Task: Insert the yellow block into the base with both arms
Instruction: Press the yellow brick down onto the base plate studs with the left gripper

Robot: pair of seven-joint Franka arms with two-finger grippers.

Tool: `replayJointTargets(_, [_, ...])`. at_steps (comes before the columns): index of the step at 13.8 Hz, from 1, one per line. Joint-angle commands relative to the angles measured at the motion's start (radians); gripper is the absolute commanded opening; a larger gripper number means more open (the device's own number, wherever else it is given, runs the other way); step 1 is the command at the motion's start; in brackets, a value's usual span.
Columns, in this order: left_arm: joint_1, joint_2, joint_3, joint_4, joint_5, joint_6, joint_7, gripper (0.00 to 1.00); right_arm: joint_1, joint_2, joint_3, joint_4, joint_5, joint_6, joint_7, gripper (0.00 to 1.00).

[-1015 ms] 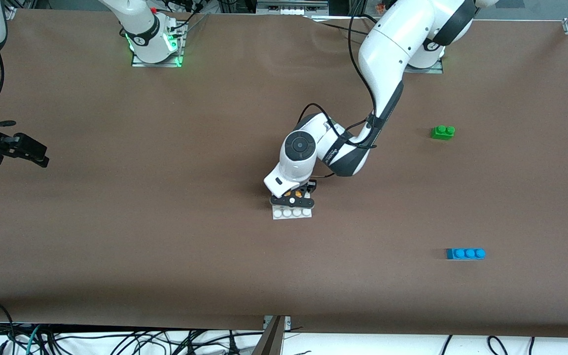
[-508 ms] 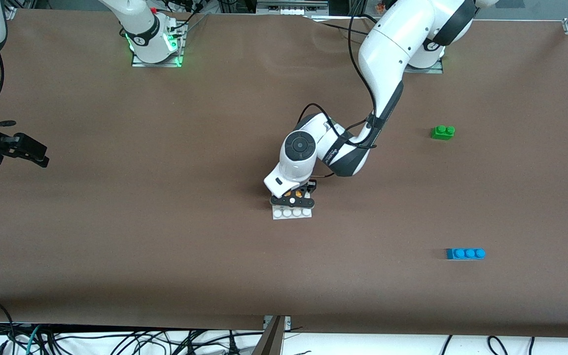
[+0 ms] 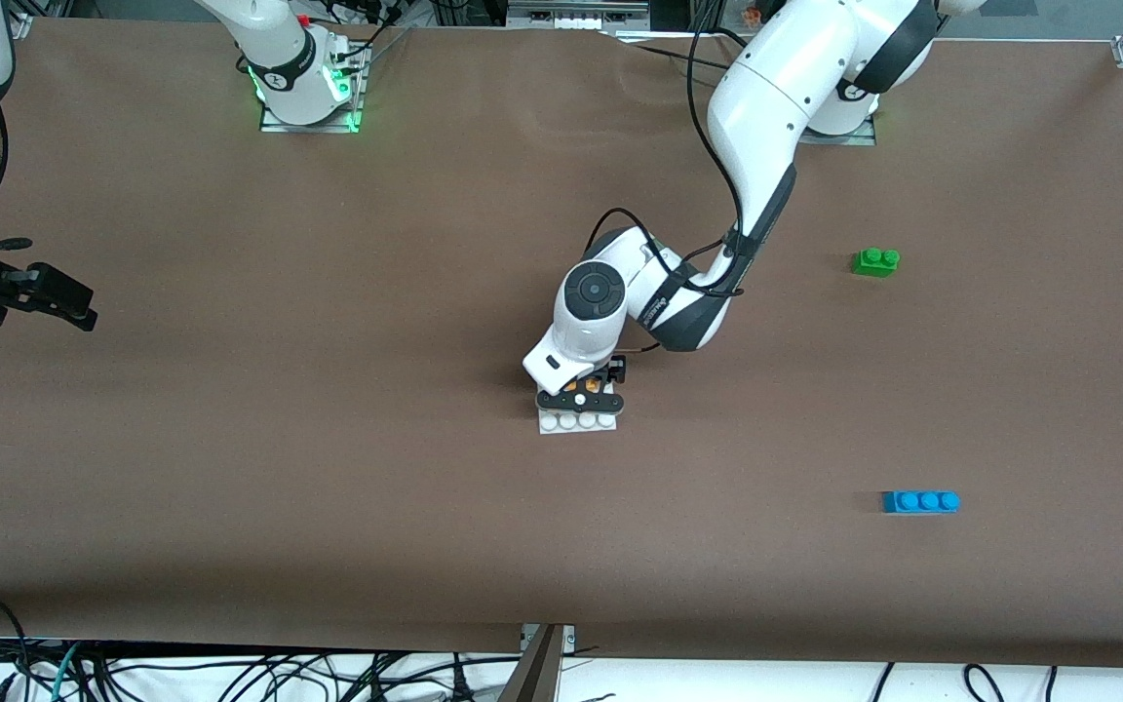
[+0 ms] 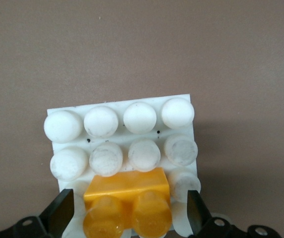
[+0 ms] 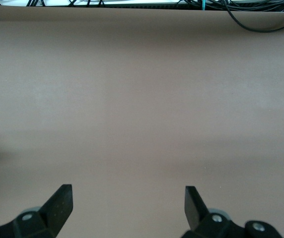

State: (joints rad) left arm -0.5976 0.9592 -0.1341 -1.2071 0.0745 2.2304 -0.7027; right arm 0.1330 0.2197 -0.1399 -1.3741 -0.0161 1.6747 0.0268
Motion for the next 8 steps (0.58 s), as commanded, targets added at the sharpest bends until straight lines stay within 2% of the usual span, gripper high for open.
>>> replayJointTargets(1, [-0.013,-0.020,0.010,0.034,0.004,-0.034,-0.017,1.00,-0.003,-0.011,0.006,-0.011,-0.002,-0.004,-0.010,1.00])
replayJointTargets(4, [-0.002,-0.091,0.007,0.028,0.001,-0.138,-0.015,1.00,-0.003,-0.011,0.006,-0.011,-0.004,-0.006,-0.014,1.00])
replayJointTargets(8, [0.022,-0.224,0.013,0.020,0.005,-0.369,-0.017,1.00,-0.003,-0.011,0.006,-0.011,-0.002,-0.006,-0.011,1.00])
